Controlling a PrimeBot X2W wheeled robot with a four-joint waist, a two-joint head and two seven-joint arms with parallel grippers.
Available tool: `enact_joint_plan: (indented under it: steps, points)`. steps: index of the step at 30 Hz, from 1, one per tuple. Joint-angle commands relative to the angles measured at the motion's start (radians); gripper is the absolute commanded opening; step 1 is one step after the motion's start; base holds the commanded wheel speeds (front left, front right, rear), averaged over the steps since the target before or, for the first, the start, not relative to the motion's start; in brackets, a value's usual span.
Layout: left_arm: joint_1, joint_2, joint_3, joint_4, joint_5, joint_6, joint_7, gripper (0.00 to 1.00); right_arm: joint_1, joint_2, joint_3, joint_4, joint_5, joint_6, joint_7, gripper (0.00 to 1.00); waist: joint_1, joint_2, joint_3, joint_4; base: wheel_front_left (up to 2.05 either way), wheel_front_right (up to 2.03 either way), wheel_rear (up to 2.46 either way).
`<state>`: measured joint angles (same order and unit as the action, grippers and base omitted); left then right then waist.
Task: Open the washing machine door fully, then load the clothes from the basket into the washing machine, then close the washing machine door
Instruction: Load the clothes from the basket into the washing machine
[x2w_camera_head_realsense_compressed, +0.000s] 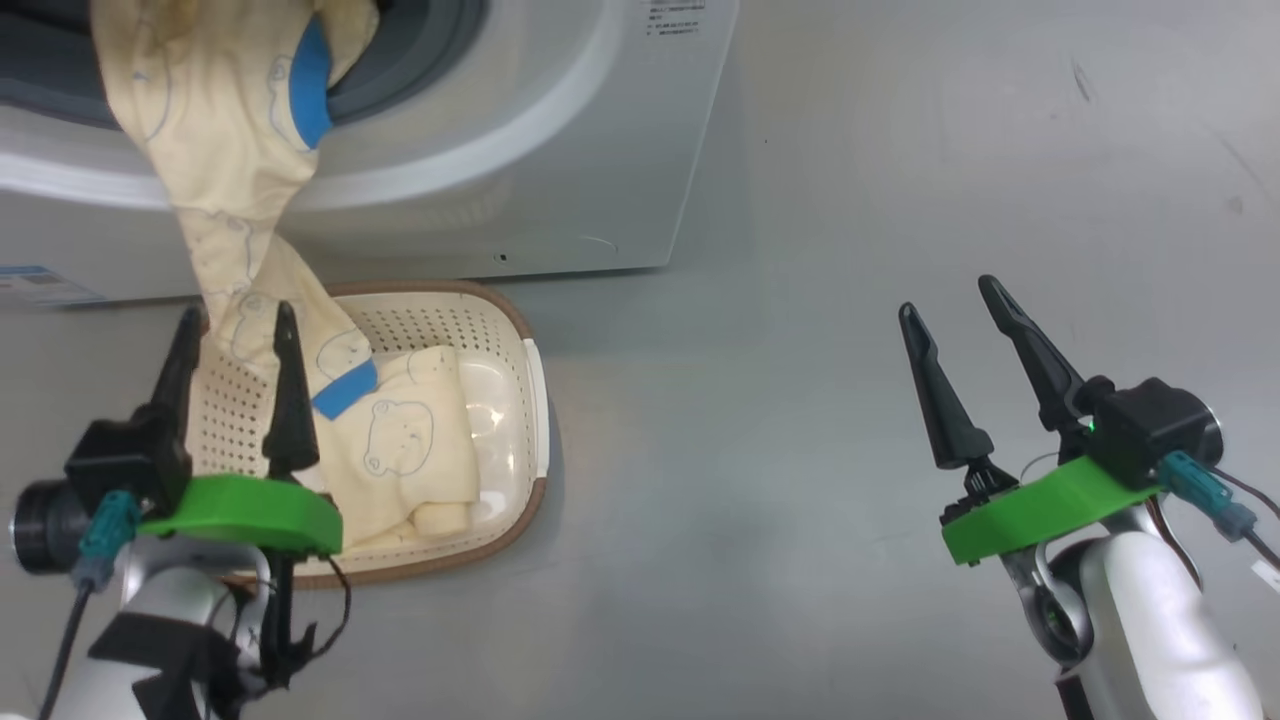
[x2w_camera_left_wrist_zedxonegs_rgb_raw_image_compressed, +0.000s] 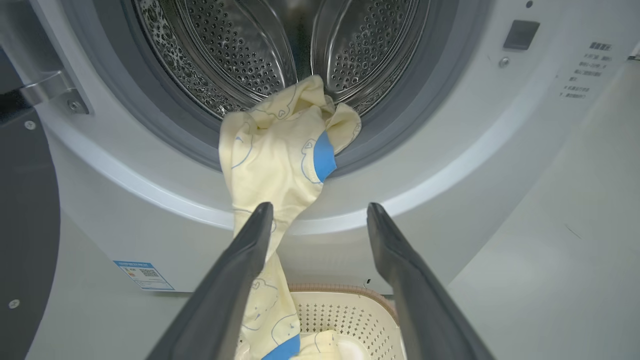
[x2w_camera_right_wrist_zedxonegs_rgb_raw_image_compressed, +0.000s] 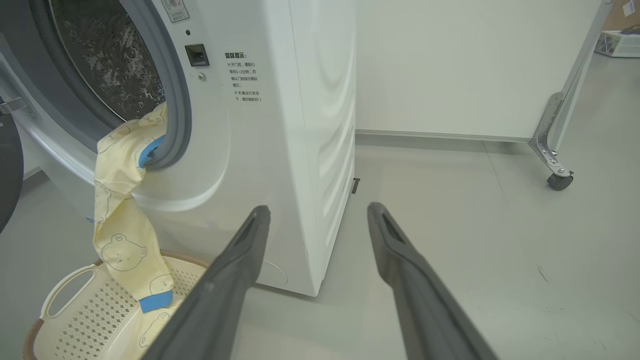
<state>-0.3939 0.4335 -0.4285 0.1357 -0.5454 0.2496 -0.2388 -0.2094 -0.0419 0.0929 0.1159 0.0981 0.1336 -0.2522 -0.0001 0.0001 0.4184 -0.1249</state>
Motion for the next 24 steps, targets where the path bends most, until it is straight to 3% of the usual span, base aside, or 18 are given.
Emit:
enact_joint_plan:
  steps: [1,14,24]
  points:
    - [0.013,0.016,0.029,-0.032,0.007,0.166,-0.01,1.0,0.014,-0.008,0.011,-0.024,-0.006,-0.003,-0.01,1.0,0.0001,-0.0001,-0.029,0.014,0.0,0.0,0.0]
    - [0.09,-0.023,0.017,0.001,0.0,0.176,-0.017,1.0,0.068,-0.008,-0.003,-0.025,-0.021,-0.003,-0.01,1.0,0.0001,-0.0001,-0.098,0.033,0.0,0.0,0.0]
    - [0.091,-0.032,0.019,0.036,-0.001,0.159,-0.02,1.0,0.08,-0.008,0.0,-0.024,-0.019,-0.003,-0.01,1.0,0.0001,-0.0001,-0.119,0.036,0.0,0.0,0.0]
